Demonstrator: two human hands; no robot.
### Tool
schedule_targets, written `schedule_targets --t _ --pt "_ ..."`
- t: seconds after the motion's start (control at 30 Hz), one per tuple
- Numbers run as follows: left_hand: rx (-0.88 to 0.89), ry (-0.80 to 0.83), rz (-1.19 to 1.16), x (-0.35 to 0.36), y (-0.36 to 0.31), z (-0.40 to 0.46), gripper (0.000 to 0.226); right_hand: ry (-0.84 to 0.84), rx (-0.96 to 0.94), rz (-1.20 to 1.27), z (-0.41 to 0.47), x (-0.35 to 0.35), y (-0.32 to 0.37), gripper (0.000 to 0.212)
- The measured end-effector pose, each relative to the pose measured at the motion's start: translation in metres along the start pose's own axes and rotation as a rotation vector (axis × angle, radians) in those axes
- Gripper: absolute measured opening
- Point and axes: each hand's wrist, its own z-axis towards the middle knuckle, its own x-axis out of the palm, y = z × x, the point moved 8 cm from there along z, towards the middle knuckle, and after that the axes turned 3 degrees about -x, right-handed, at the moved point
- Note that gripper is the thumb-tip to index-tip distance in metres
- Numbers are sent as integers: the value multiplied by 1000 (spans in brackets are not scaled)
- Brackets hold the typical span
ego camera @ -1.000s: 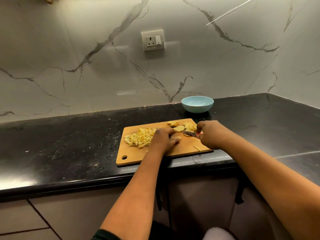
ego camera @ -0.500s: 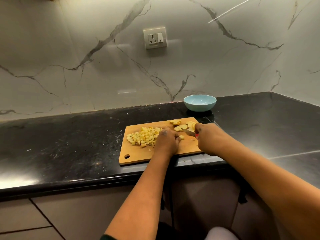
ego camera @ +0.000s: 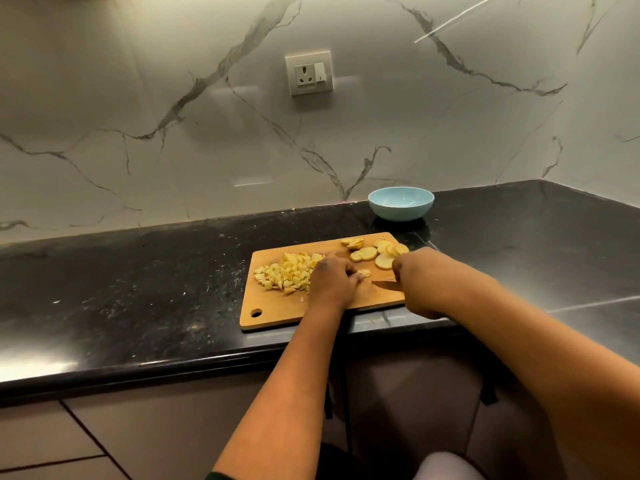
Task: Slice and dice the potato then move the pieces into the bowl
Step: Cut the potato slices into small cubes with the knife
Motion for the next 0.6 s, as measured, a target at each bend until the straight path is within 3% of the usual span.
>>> schedule_targets --t 0.2,0.47,0.6 --pt "-13 3 -10 -4 1 -4 17 -157 -4 160 11 -1 -7 44" --pt "-1 56 -4 2 -1 -4 15 -164 -31 200 20 20 5 30" --pt "-18 61 -12 1 0 -3 15 -122 -42 220 23 27 15 35"
